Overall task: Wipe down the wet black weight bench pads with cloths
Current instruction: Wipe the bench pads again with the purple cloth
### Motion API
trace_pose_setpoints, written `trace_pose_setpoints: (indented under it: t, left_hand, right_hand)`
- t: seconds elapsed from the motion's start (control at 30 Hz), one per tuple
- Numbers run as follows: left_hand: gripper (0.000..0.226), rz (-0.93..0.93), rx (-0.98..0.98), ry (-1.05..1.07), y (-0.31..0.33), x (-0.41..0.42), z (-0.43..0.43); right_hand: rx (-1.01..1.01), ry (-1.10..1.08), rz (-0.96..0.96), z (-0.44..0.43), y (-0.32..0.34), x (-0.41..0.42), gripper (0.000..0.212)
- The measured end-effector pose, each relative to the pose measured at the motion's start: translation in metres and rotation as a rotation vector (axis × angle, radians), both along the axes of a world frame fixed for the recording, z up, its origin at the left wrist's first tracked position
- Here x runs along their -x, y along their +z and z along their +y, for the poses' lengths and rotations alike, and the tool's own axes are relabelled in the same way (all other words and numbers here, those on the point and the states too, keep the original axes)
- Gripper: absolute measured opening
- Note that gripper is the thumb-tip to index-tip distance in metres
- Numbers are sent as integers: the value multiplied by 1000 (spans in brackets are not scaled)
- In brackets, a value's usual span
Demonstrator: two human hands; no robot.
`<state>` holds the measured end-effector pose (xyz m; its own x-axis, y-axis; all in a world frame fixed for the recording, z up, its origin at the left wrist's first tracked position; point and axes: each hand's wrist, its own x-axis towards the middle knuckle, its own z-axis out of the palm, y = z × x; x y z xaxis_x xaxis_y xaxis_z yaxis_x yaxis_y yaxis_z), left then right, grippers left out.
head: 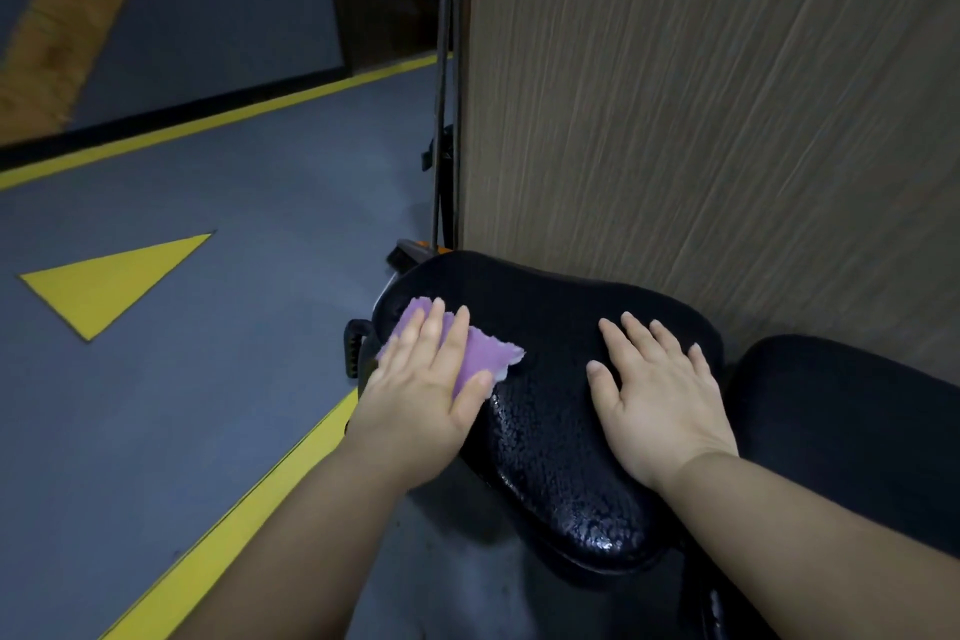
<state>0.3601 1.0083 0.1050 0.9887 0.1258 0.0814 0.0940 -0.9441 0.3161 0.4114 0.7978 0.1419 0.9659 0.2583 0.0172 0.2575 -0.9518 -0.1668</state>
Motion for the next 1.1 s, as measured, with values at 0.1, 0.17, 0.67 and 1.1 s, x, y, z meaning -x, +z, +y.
trace_pose_setpoints:
  t: [0.1,0.17,0.67,1.1]
  left_hand:
    - [78,1,42,19,-4,6,0]
    - [83,-10,57,18,-5,4,0]
    - [65,261,-134,-27,40,-91,12]
    - [69,373,-119,16,52,-167,5]
  right_hand:
    - [2,0,2,1,0,0,57]
    - [14,3,1,1,0,-2,58]
    - [87,21,5,3,1,-3,59]
    - [76,25,-23,3,-3,-7,87]
